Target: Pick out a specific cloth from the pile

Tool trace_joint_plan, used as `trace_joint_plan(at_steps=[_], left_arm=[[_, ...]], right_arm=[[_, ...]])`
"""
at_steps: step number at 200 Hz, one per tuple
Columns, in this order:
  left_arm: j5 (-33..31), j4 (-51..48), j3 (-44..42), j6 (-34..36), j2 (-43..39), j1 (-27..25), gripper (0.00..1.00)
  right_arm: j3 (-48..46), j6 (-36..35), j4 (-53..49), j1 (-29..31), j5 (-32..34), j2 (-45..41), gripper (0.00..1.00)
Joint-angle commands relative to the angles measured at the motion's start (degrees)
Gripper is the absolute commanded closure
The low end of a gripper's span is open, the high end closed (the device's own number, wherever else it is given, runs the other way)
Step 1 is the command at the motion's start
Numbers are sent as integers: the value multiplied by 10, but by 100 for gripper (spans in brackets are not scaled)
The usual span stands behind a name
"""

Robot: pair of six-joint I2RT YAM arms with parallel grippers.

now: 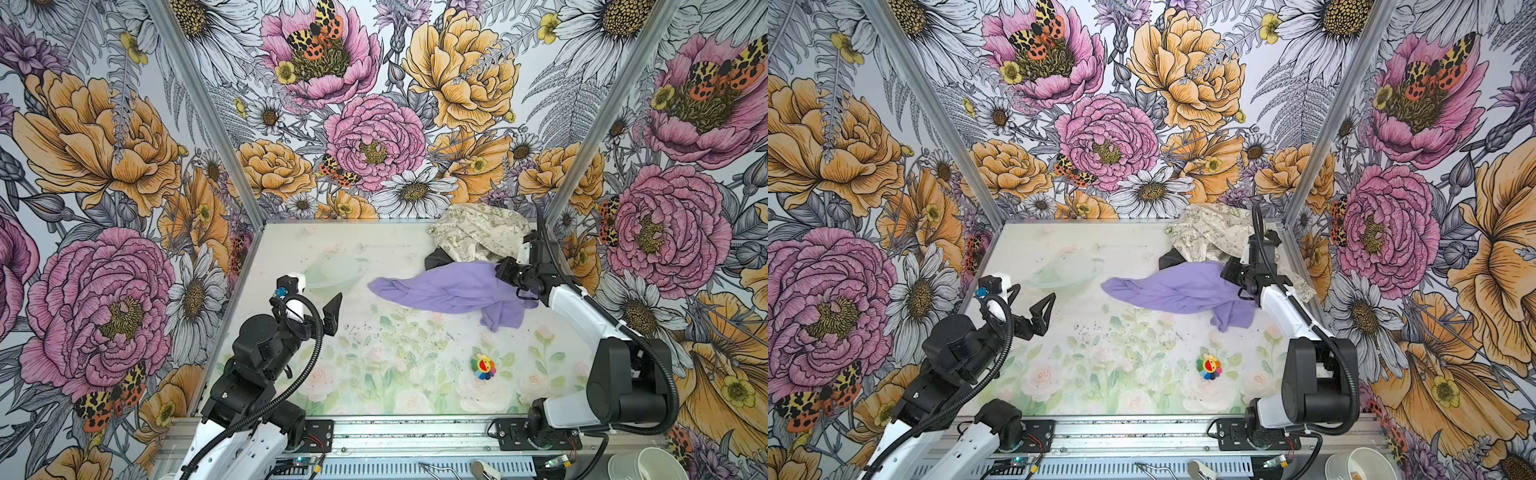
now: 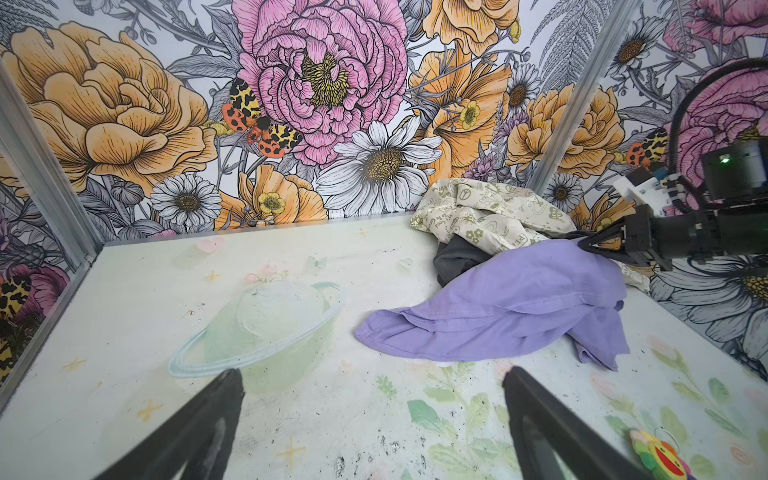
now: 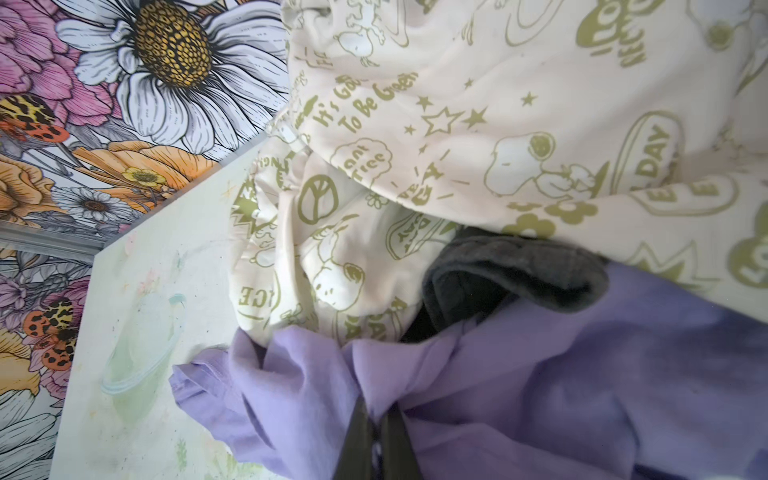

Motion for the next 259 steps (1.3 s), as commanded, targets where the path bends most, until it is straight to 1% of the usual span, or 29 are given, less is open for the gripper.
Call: trace_joint_plan(at_steps=[1,33,57,65,87,111,137,150,184,197,212,221,237,250,259], left_arm=[[-14,0,-8,-7,-9,3,1],[-14,0,-8,-7,-9,3,1],[-13,1,-9,-8,-10,3,1],[-13,0,-8,-8,-11,3,1],[-12,0,-8,-9,-12,2,1],[-12,1,-9,-9,-16,2,1],[-12,1,-9,-9,-16,3,1],[-12,1,-9,-11,-17,2,1],[-10,1,-9,-12,-14,2,1],[-7,2,-9,-12,-11,2,1],[-2,3,-9,-13,-5,1,1],[1,5,-10,-14,-1,1,2],[6,8,-9,-15,5,1,1],[12,11,-9,-17,10,0,1],[16,13,-10,-18,13,0,1]], right_arm=[[33,30,52,3,-26,-60,100],[65,53,119,32,-28,-102,100],[84,81,214,65,-41,-102,100],[105,81,225,80,-41,-92,100],[190,49,195,128,-27,-58,100],[276,19,190,182,-20,-13,100],[386,-32,127,251,-10,57,100],[417,-53,116,283,-15,91,100],[466,-65,77,348,-37,186,100],[483,-80,38,369,-52,223,88],[493,-101,-10,387,-64,255,56],[490,-118,-35,392,-62,264,42],[467,-146,-73,393,-27,256,28],[434,-179,-88,393,35,232,18],[409,-202,-94,391,77,210,13]])
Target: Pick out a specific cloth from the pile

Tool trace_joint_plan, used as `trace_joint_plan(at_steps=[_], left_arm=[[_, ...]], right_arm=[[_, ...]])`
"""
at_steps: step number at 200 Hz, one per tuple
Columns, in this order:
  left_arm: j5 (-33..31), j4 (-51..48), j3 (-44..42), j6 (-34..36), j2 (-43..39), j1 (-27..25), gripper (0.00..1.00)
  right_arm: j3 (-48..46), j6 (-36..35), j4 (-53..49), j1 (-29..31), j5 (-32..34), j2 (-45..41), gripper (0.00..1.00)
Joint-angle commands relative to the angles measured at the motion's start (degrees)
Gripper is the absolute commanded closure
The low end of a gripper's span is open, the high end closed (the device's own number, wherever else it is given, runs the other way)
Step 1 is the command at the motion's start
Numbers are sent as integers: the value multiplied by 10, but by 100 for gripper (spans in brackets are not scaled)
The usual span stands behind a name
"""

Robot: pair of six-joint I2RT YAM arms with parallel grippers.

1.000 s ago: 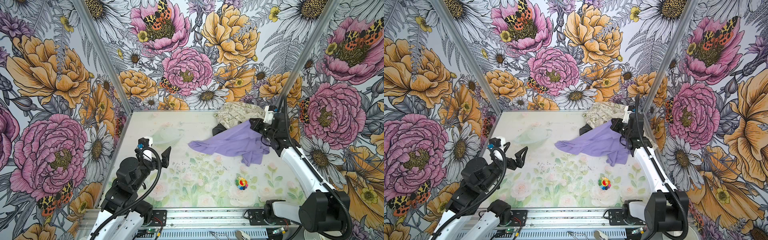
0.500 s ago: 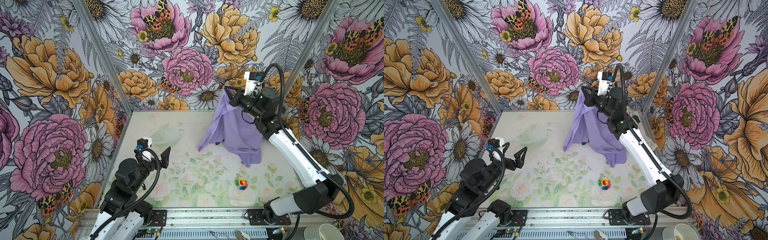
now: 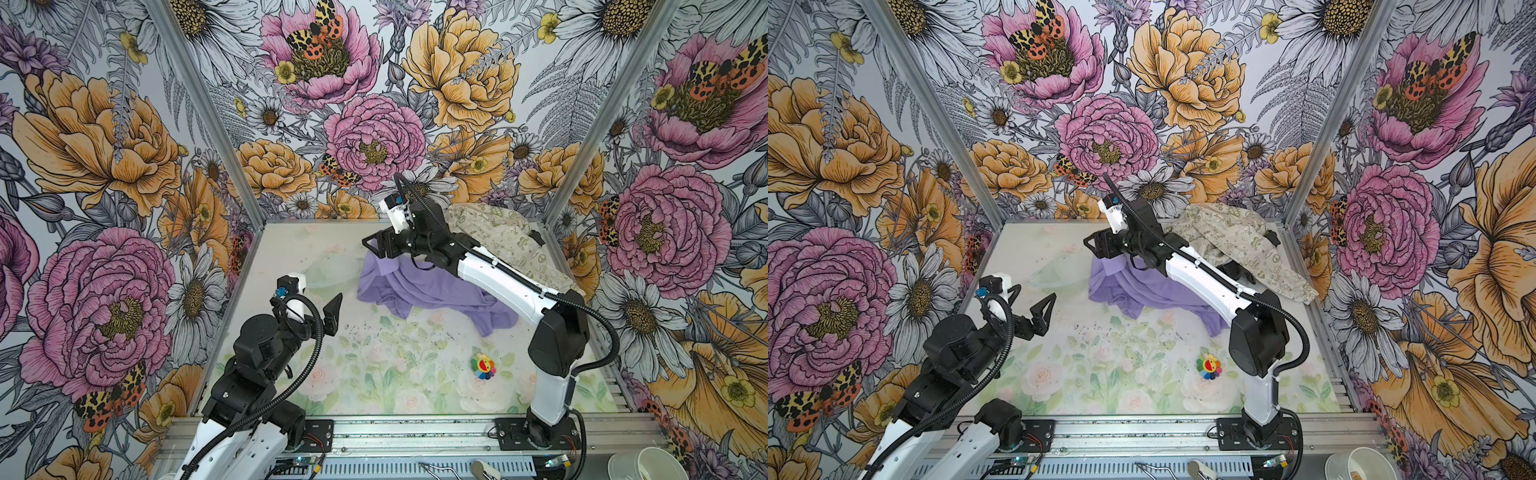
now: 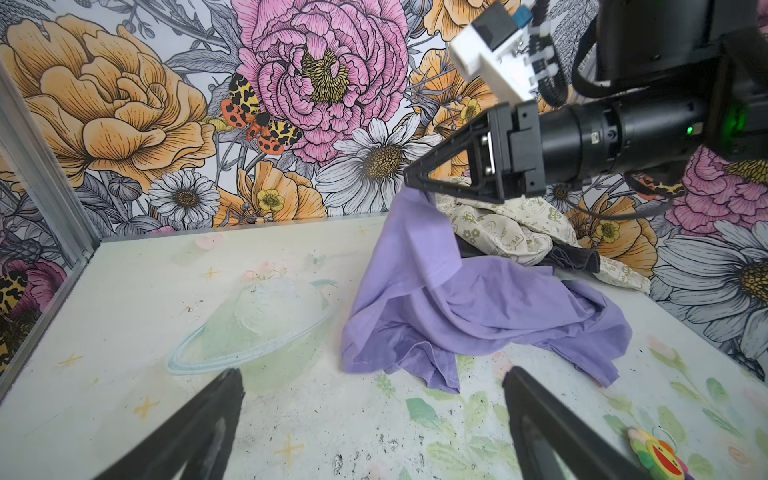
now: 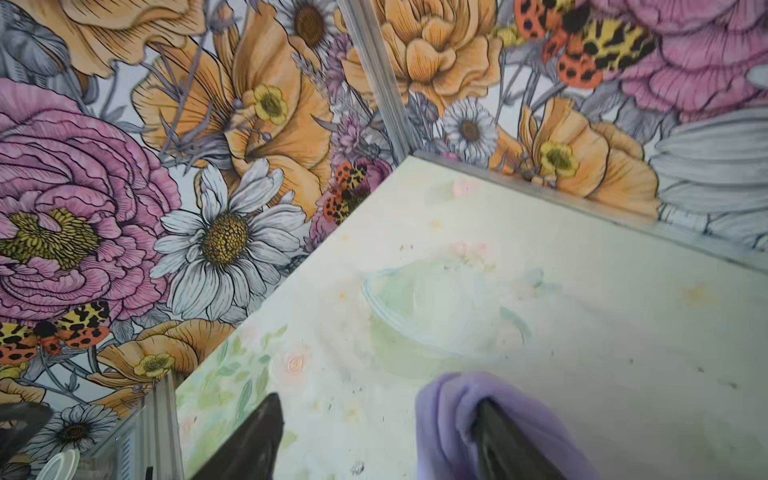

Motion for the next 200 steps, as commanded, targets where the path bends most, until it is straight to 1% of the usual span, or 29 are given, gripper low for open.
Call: trace_joint_plan(at_steps=[1,10,20,46,67,86,110,128,160,181,200], left_arm=[[16,13,-6,-13,8,0,1],[19,13,-7,-16,10,-2,1],[20,13,-8,-17,11,-5,1],[17,15,-11,-17,14,-27,1],[17,16,-10,-18,20,-42,1],[19,18,-9,-19,24,-44,1],[21,18,-8,-19,20,-42,1],[20,17,-10,-22,10,-39,1],[19,17,-12,-22,-3,-37,1],[20,18,-12,-23,-6,-35,1],[22,18,-13,-25,-8,-30,1]], right_arm=[[-32,-74,-43,-8,101,-67,12],[-58,-91,-47,-12,137,-90,11],[-86,-100,-47,-21,160,-117,10],[-154,-98,-47,-63,178,-181,10],[-218,-82,-47,-104,200,-230,10],[-283,-48,-45,-148,214,-274,10],[-357,15,-43,-210,213,-310,10],[-398,53,-41,-245,203,-326,9],[-461,97,-28,-304,177,-340,9],[-498,120,-18,-335,175,-348,12],[-523,133,-9,-348,184,-351,15]])
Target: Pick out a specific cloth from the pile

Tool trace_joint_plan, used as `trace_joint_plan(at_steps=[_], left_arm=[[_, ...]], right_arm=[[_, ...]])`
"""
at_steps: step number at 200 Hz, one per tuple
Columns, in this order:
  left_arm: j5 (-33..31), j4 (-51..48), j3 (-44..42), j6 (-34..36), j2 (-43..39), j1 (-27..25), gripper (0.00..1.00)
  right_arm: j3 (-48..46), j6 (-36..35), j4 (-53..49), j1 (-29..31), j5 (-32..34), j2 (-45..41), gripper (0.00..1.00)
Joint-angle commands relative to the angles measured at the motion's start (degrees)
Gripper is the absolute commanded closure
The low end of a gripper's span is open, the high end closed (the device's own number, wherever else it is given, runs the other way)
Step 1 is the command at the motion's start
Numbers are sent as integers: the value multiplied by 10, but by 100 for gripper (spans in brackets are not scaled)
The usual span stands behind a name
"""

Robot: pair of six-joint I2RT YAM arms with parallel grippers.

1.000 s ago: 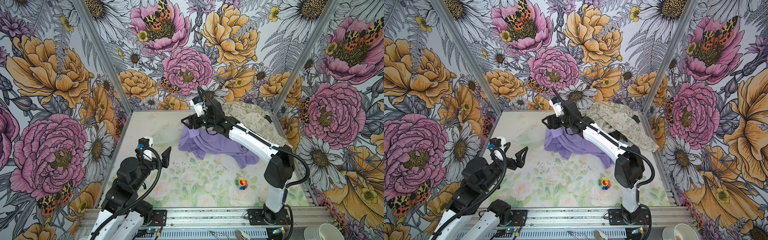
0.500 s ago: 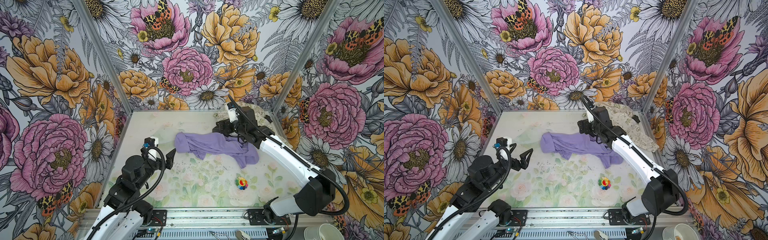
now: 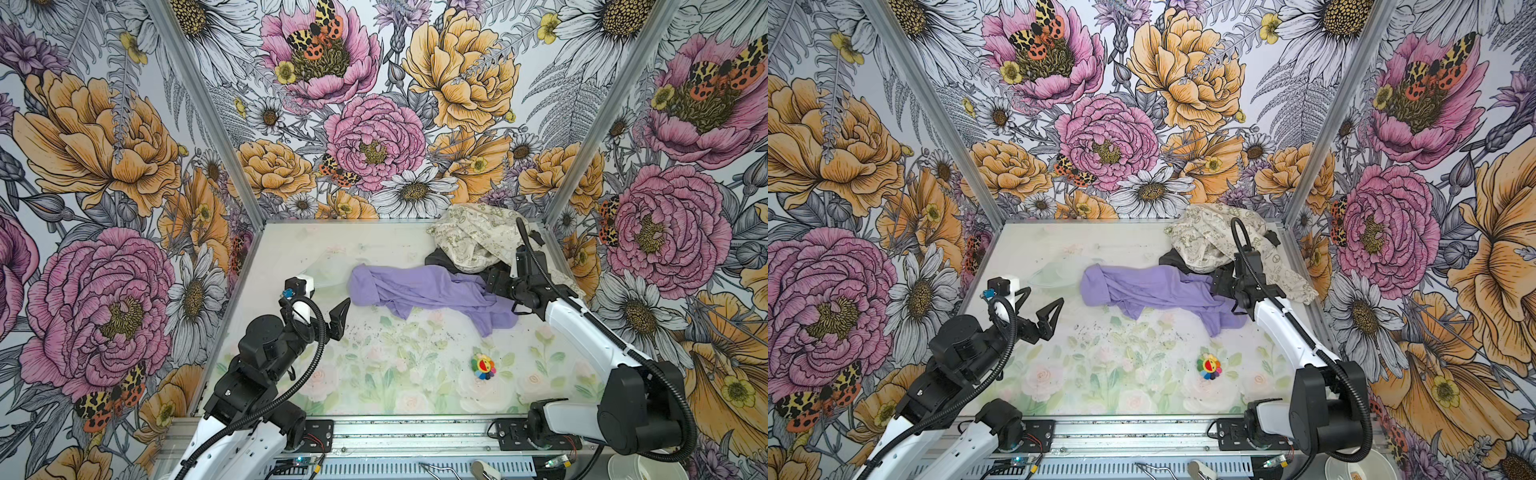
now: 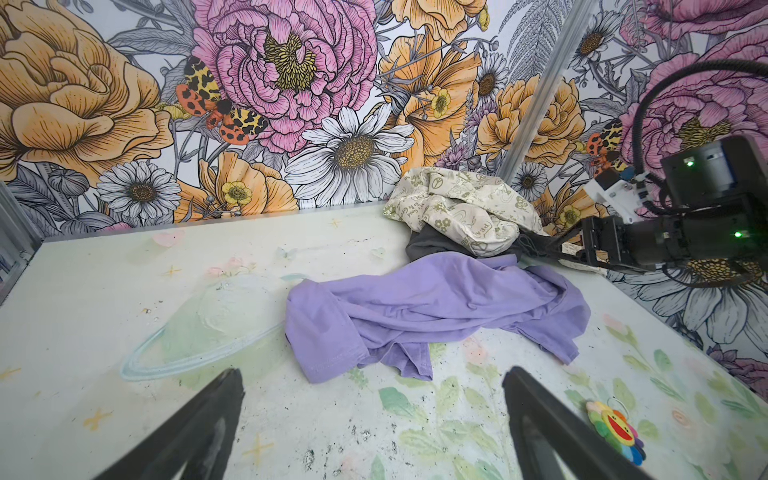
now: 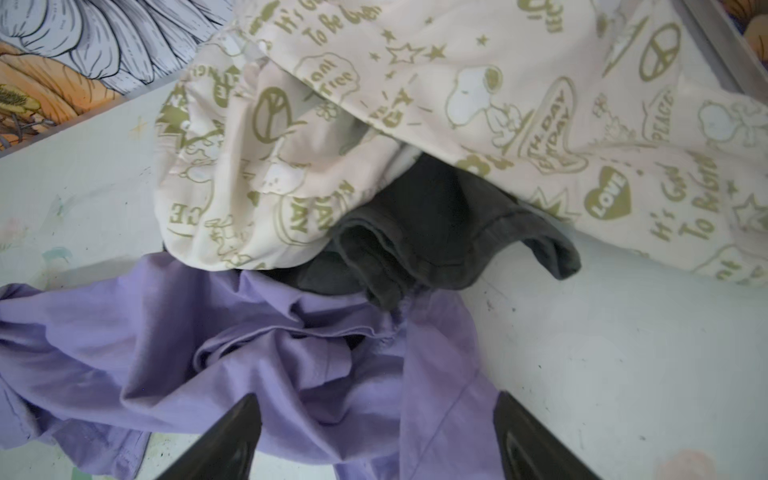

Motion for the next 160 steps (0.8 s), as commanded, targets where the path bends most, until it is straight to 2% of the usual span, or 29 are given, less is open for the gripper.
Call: trace_joint_plan(at_steps=[1,25,44,63,91,128,160], left_arm=[[12,15,-7,-10,-7,7,1],[13,15,-7,-10,-10,11,2],[13,15,-8,-11,-11,13,1],[14,15,-8,-12,-12,13,1],[13,15,-8,-12,-13,13,1],[11,15,-10,-13,-18,13,1],[12,15,-10,-14,-20,13,1]], right_arm=[[-22,39,26,-13,0,-20,15],[-37,55,37,-19,3,-4,20],[-35,64,40,-20,-2,23,28],[-28,70,40,-21,-6,54,46],[-22,79,41,-21,-12,76,62],[-10,96,42,-21,-26,67,94],[9,132,53,-20,-50,22,100]])
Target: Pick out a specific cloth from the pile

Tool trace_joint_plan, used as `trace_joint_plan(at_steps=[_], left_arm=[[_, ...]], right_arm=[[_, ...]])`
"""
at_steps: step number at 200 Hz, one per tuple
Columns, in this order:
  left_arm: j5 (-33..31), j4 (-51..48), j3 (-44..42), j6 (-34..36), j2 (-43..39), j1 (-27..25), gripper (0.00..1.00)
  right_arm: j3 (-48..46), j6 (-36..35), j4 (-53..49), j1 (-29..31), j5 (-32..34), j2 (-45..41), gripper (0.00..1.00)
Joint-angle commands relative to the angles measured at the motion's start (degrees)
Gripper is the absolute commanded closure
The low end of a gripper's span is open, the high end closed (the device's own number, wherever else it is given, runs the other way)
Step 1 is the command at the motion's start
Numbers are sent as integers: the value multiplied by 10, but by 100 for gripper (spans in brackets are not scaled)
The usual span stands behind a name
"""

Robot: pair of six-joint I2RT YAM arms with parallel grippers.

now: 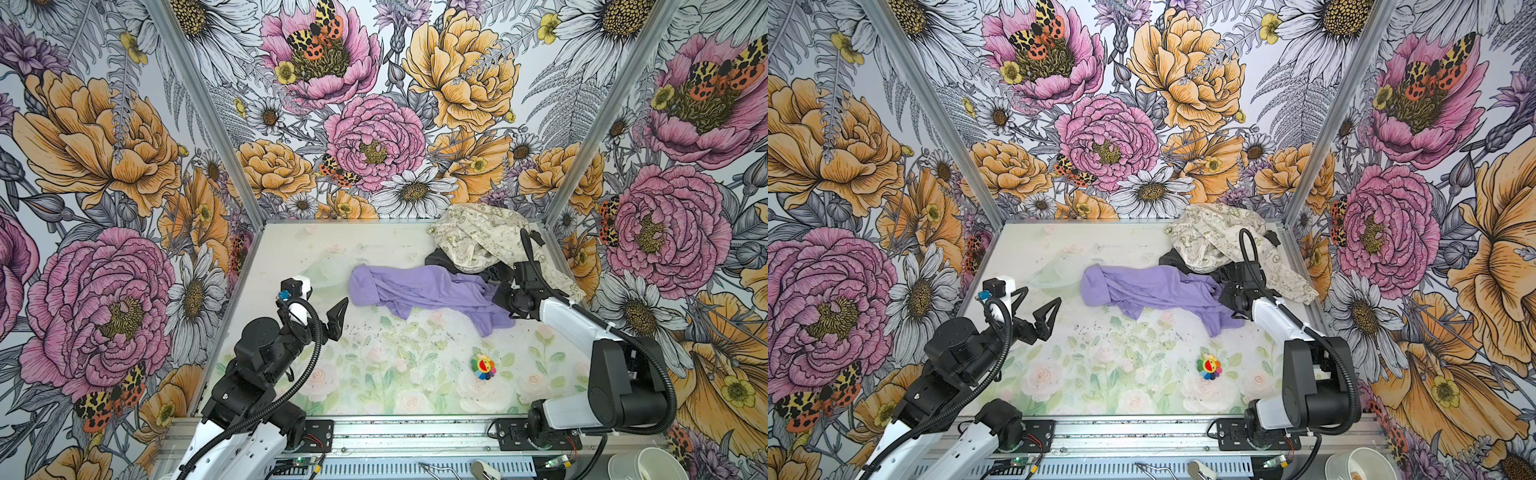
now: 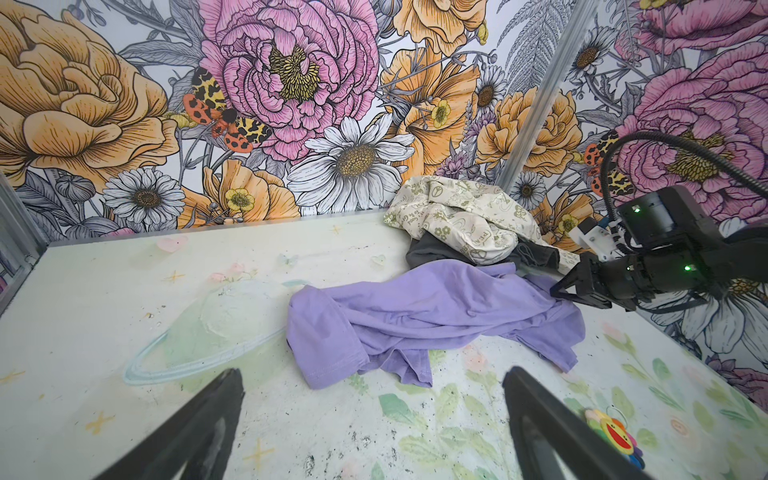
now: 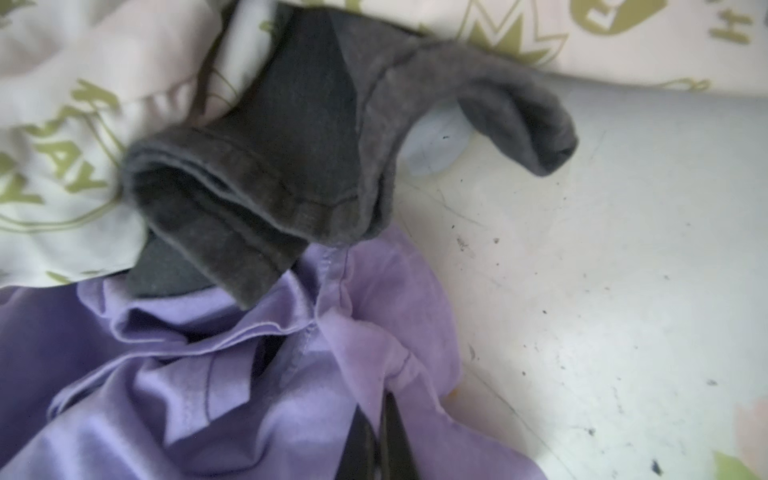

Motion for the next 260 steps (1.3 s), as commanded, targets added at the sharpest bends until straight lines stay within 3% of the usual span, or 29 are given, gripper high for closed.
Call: trace_joint_plan(at_steps=[1,51,88,162,260], left_arm=[[8,14,-10,-12,-7,5,1],[11,15,-9,-13,-8,6,1],[14,14,-9,-13,-9,7,1],[18,16,-9,-15,-15,8,1],[23,19,-11,-16,-19,15,1]], right_arm=[[34,35,24,-1,-25,-45,100],[94,77,68,28,-26,-129,100],[206,68,80,79,-2,-106,100],[537,10,88,207,-47,118,100],[1034,-7,83,345,-181,454,100]])
